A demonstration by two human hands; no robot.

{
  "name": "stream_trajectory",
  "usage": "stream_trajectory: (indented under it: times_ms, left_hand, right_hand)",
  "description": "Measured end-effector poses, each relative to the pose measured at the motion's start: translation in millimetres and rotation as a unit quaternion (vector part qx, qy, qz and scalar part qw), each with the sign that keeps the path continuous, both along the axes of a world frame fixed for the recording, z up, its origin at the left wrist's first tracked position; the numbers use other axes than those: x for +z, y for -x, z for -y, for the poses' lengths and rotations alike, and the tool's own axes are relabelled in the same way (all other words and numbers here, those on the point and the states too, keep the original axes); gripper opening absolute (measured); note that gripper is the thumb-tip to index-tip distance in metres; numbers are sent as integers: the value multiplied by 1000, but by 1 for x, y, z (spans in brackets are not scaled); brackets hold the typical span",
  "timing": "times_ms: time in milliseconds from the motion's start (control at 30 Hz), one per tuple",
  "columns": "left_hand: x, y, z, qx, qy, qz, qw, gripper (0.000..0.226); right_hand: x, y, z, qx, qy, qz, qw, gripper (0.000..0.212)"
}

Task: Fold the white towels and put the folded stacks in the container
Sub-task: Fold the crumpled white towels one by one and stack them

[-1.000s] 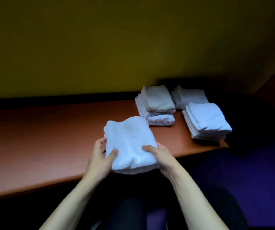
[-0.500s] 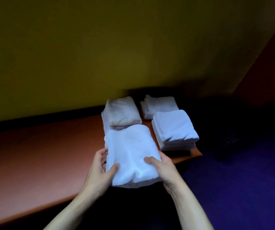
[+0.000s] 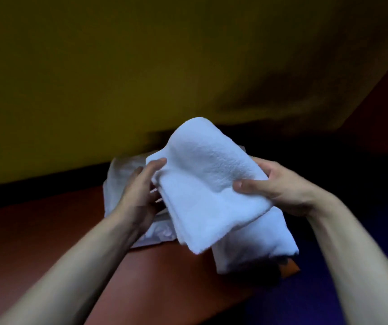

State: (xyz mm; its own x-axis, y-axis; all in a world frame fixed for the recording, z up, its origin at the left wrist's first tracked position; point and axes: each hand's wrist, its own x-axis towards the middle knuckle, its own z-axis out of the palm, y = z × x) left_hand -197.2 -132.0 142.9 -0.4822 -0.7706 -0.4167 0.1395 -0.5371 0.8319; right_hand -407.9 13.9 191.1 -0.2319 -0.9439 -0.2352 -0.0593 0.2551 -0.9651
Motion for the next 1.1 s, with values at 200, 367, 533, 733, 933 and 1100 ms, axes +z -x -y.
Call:
stream_trajectory:
  times_ms: [200,367,533,733,933,1100]
  left_hand:
    - [-11,55,43,-55,-28,77,995,28]
    - [-27,107,39,-26,32,124,991,63]
    - [-48,142,46,41,100,199,974,59]
    - [-83,160,44,-13,185,335,924,60]
    - [-97,172,40,-36,194,388,900,60]
    - [-77,142,27,-42,334,442,831,48]
  right_hand:
    - [10,84,43,-80,-70,-33,994,57]
    - [-30,124,84,-352,9,67,933,67]
    - [-61,152,118,-307,26,-17,951,74]
    - [-127,180,141,-247,-22,-148,958,67]
    - [-154,177,118,-239,-69,-192,949,71]
    - [-120,132,110,-256,22,-249,934,53]
